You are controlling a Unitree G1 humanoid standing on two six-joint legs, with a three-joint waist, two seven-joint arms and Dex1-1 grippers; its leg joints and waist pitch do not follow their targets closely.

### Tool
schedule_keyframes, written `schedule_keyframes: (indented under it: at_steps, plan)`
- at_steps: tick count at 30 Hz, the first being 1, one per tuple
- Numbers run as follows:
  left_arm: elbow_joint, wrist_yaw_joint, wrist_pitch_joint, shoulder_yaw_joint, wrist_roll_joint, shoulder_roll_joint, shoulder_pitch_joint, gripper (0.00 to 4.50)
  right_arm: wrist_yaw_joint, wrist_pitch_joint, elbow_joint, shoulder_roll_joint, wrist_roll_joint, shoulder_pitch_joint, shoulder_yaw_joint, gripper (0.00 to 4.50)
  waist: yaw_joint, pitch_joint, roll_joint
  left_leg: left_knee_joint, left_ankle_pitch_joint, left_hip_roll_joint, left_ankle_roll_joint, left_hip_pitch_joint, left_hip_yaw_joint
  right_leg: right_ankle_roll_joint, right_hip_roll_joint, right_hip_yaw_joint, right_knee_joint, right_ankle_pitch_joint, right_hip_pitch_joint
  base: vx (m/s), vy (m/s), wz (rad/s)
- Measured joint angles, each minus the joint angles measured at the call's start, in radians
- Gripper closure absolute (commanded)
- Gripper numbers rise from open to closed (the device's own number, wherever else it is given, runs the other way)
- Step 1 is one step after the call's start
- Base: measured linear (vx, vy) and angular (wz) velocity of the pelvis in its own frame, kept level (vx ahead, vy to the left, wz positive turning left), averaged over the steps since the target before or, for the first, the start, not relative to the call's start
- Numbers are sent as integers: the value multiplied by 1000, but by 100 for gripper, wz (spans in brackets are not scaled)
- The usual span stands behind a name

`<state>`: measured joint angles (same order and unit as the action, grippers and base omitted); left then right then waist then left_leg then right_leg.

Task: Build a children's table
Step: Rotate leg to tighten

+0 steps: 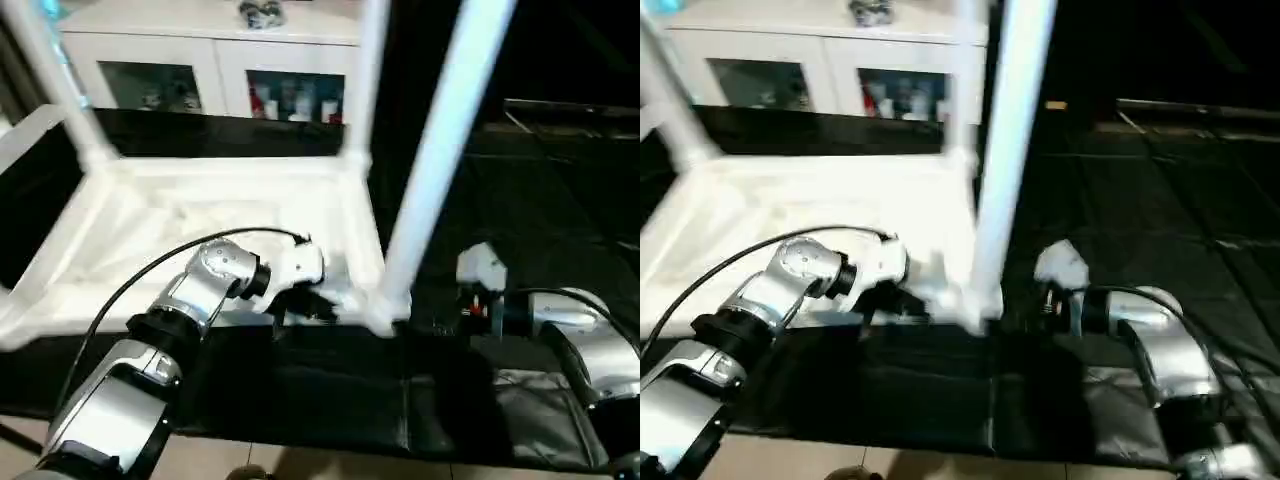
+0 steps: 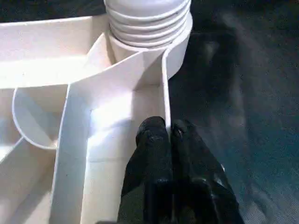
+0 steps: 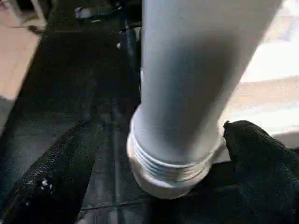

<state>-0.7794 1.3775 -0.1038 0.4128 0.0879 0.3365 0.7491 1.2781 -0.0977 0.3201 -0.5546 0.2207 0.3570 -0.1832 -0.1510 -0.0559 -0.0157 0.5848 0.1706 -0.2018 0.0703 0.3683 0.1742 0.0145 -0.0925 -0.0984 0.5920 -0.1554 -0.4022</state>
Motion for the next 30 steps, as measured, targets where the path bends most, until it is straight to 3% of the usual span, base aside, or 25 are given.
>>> schedule_keyframes:
  at_steps: [7, 8, 12, 14, 25, 30]
  plan:
    - [1, 51, -25, 14, 4, 7, 3, 450, 45, 63, 81, 25, -35, 57, -27, 4, 1, 0, 0, 1, 0, 0, 0, 0, 1, 0, 0, 1, 1, 0, 0, 0, 0, 0]
    - [2, 57, -26, 15, 4, 7, 3, 450, 51, 65, 85, 30, -35, 63, -31, 30, 1, 0, 0, 1, 0, 0, 0, 0, 1, 0, 0, 1, 1, 0, 0, 0, 0, 0]
    - [4, 74, -30, 17, 1, 10, 3, 450, 64, 66, 89, 33, -30, 72, -45, 41, -1, 0, 0, 1, 0, 0, 0, 1, 1, 0, 0, 1, 1, -1, 0, 0, 0, 0]
    - [5, 82, -31, 17, 0, 11, 3, 450, 77, 62, 97, 34, -26, 75, -49, 75, -1, 0, 0, 1, 0, 0, 0, 1, 1, 0, 0, 1, 1, -1, 0, 0, 0, 0]
    - [8, 85, -33, 19, 3, 13, 2, 450, 109, 61, 145, 55, -19, 80, -55, 160, 0, 0, 0, 1, 0, -1, 0, 0, 1, 0, 0, 0, 2, -1, 0, 0, 0, 0]
    - [8, 85, -28, 18, 4, 11, 2, 450, 112, 58, 144, 55, -17, 80, -55, 172, 0, 0, 0, 1, 0, -1, 0, 0, 1, 0, 0, 0, 2, -1, 0, 0, 0, 0]
